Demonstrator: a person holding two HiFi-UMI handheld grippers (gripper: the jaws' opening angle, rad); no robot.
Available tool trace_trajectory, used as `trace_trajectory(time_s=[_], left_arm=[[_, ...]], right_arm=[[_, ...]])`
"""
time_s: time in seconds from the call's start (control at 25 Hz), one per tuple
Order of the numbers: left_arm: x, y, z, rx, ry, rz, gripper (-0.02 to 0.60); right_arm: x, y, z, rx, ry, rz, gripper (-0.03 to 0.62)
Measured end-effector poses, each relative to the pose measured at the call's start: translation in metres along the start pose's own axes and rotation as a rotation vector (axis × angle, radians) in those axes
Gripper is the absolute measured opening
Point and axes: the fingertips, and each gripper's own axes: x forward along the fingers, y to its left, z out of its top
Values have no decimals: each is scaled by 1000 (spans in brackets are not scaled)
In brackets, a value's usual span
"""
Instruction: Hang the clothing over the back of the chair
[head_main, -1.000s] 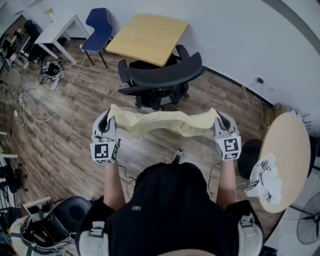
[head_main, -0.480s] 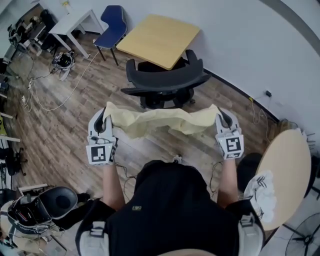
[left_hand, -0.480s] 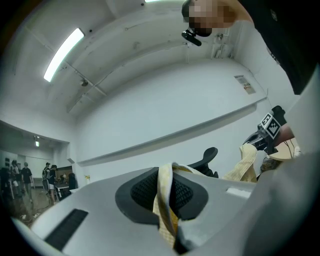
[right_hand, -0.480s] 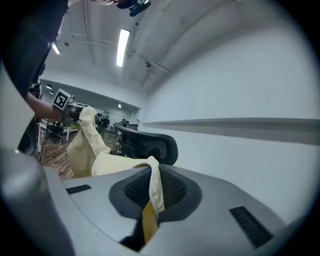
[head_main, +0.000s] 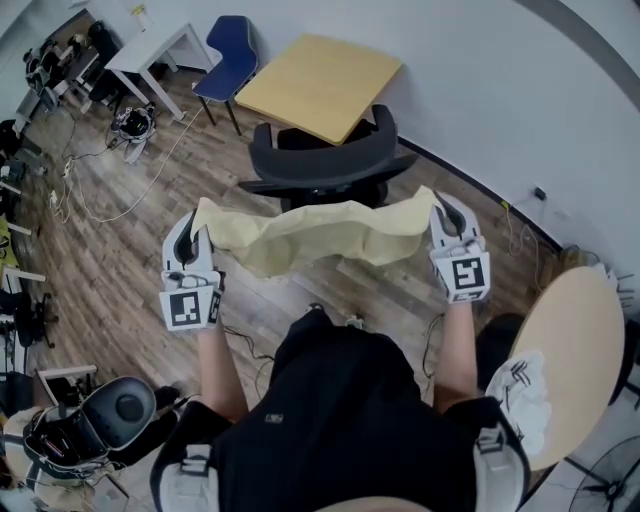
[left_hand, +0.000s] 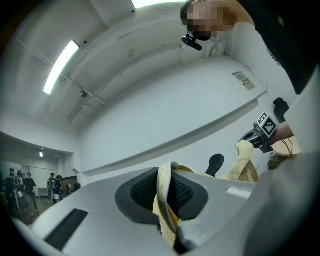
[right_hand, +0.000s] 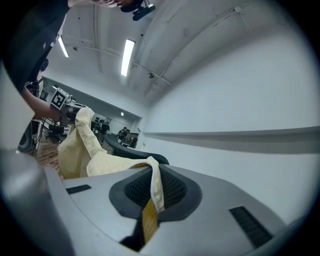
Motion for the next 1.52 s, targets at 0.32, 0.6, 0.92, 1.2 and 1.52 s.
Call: trace_trajectory(time_s=[0.32,0.6,0.92,1.2,1.52], left_arm=[[19,-9,24,-37,-59,2,3],[38,-4,29,-53,-93,0,3],[55,21,38,-120,-158,31,3],[79,38,30,-127,-166,42,3],[121,50,11,-135,-153,20,3]], right_arm=[[3,-16,8,-15,-21,-7,0],[9,-27,16,-18,-36,-22,0],[25,-41,26,-35,-53,-25,0],[51,-50,35,-57,-55,-34,0],[90,-62,34,-56,-38,-47,0]])
